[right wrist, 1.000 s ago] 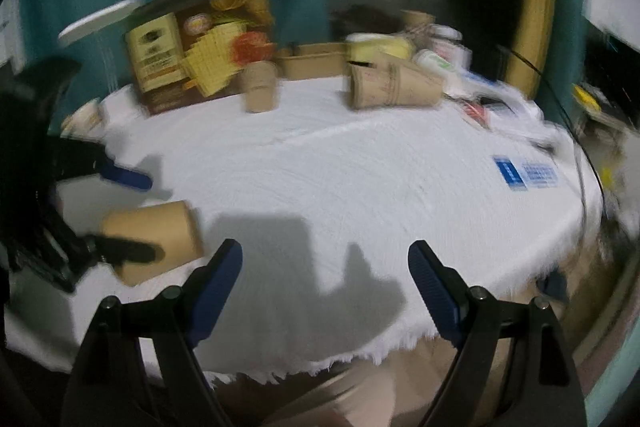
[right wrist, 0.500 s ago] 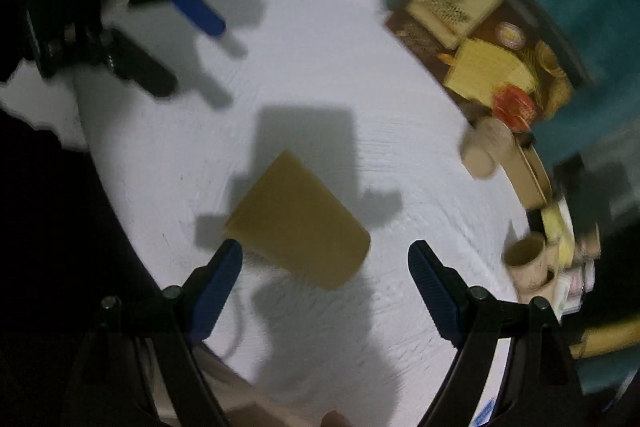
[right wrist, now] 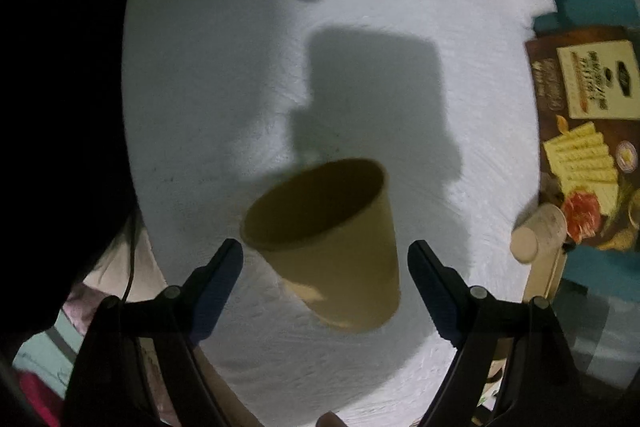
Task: Flip cup upright
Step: 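Rotate the held cup upright with the right tool, rim up, then lower the upright cup onto the tablecloth and open the right tool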
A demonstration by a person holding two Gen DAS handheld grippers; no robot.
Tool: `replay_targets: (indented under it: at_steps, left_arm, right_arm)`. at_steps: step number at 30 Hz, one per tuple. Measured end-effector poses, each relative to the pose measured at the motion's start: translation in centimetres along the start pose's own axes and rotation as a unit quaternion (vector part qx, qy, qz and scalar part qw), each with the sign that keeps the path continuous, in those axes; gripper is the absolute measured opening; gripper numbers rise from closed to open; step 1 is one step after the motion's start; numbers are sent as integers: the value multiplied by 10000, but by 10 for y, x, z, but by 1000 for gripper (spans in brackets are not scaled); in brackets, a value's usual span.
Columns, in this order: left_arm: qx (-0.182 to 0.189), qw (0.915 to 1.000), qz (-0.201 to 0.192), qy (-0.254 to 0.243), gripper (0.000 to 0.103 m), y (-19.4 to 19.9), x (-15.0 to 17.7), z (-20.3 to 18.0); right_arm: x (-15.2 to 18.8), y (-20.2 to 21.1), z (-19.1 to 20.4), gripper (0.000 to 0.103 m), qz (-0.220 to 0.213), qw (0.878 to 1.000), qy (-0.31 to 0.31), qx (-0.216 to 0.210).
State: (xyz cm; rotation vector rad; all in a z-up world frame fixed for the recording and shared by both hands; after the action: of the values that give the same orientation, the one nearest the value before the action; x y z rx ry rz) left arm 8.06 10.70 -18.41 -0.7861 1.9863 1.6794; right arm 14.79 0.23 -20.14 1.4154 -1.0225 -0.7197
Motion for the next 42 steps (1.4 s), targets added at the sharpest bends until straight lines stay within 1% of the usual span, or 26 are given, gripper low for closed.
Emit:
replay_targets:
  at_steps: [1, 4, 8, 12, 15, 17, 20, 22, 23, 24, 25, 26, 27, 28, 29, 30, 31, 33, 34, 35, 36, 42]
  left_arm:
    - [-7, 10000, -2, 9, 81, 0, 1, 2]
    - [-3, 10000, -14, 67, 81, 1, 2, 7]
    - [-4, 9999, -45, 129, 81, 2, 2, 12]
    - [-19, 9999, -73, 142, 81, 4, 3, 12]
    - [-52, 9998, -111, 133, 81, 7, 3, 9]
    - [-64, 9998, -145, 144, 81, 8, 3, 8]
    - [-91, 9995, -215, 193, 81, 9, 0, 7]
    - [-116, 9993, -253, 247, 81, 9, -1, 7]
    - [-125, 9992, -266, 274, 81, 8, -2, 6]
    - [-134, 9991, -260, 292, 81, 7, -3, 6]
    - [-165, 9991, -224, 328, 81, 4, -3, 7]
    - [-193, 9990, -189, 363, 81, 2, -4, 6]
    - [-194, 9989, -188, 371, 81, 1, -4, 5]
    - [-208, 9990, -176, 357, 81, 0, -5, 4]
    - [-266, 9989, -175, 330, 81, -1, -7, 3]
    - [-349, 9988, -209, 284, 81, -1, -9, 1]
    - [-401, 9986, -239, 250, 81, -1, -11, -1]
    - [-374, 9987, -241, 253, 81, -3, -14, -5]
    - [-340, 9987, -242, 277, 81, -4, -16, -7]
    - [-314, 9987, -246, 305, 81, -5, -18, -8]
    - [-308, 9988, -222, 322, 81, -8, -20, -10]
    - [-297, 9991, -150, 243, 81, -20, -28, -21]
  right_arm:
    - [-2, -3, -1, 74, 63, 10000, 48, -38]
    - [-4, -6, -3, 69, 158, 9998, 115, -103]
    - [-6, -7, -6, 67, 191, 9996, 78, -183]
    - [-5, -1, -6, 67, 113, 9998, -66, -141]
    - [-1, 5, -15, 67, -54, 9993, -351, -100]
    - [5, 11, -22, 67, -254, 9975, -662, -42]
    - [15, 23, -39, 67, -769, 9874, -1382, 73]
    - [24, 31, -54, 67, -1365, 9668, -2156, 106]
    - [29, 33, -59, 67, -1641, 9541, -2503, 133]
    - [35, 35, -64, 67, -1915, 9384, -2872, 138]
    - [42, 35, -68, 67, -2274, 9150, -3329, 125]
    - [47, 35, -70, 67, -2498, 8983, -3611, 181]
    - [55, 36, -72, 67, -2799, 8711, -4028, 232]
    - [59, 35, -71, 67, -3011, 8522, -4274, 199]
    - [64, 37, -70, 67, -3280, 8289, -4528, 173]
    - [70, 36, -69, 67, -3548, 8008, -4821, 179]
    - [75, 34, -67, 67, -3705, 7793, -5052, 153]
    - [84, 28, -67, 67, -3948, 7414, -5425, 128]
    - [87, 23, -65, 67, -4115, 7175, -5620, 68]
    - [88, 21, -64, 67, -4197, 7062, -5702, 49]
    - [90, 20, -60, 67, -4240, 6980, -5770, 85]
    - [95, 18, -50, 67, -4419, 6653, -6006, 364]
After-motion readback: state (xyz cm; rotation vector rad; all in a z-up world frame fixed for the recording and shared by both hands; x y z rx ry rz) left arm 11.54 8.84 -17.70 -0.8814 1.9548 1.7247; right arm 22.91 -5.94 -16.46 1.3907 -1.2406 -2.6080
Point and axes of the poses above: each gripper's, at about its wrist camera, not at the fingertips, and y roughly against the way its jaws point, z to its left, x to its underside, the point moved 7 cm from there along -y, roughly the way its jaws point, and after that the axes turned 8 degrees about -x, right-handed, at the moved point
